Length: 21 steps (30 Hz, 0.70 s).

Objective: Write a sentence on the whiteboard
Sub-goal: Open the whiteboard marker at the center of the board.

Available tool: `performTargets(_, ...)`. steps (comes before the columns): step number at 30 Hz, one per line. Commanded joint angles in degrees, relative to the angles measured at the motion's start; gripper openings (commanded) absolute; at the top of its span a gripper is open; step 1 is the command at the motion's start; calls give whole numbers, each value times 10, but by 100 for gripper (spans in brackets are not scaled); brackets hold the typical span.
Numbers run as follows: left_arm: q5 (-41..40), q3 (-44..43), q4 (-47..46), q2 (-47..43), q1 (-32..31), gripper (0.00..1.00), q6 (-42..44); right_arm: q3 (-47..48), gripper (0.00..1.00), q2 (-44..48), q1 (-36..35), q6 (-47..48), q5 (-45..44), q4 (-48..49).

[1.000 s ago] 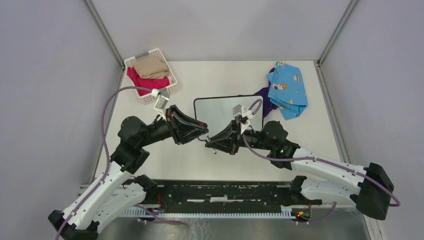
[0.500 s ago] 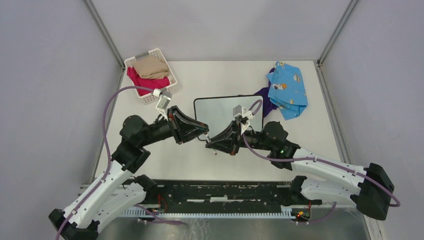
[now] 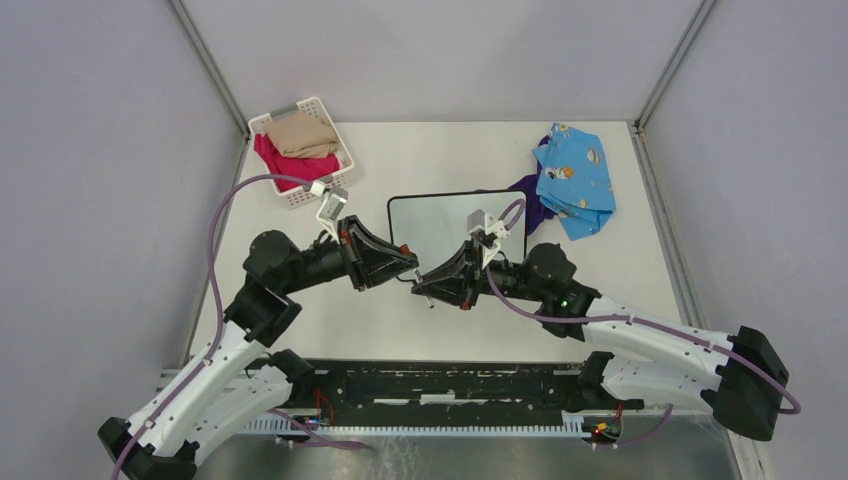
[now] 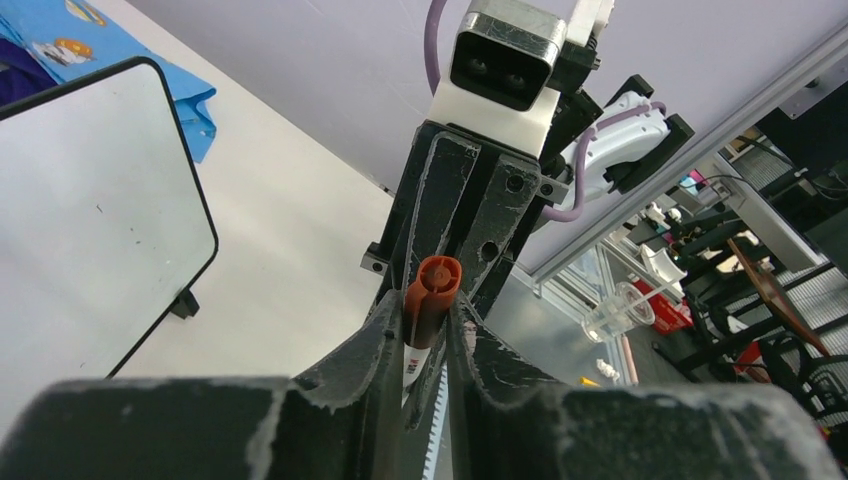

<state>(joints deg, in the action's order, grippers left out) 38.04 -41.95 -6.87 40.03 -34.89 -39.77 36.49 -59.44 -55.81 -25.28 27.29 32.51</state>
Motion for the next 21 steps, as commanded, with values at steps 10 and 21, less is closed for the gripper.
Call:
performTargets(10, -11, -3, -4, -15, -3, 23, 22, -9, 0, 14, 0, -1, 3, 29)
performTargets(21, -17, -5, -6, -15, -3, 28, 22, -13, 0, 13, 0, -1, -4, 27)
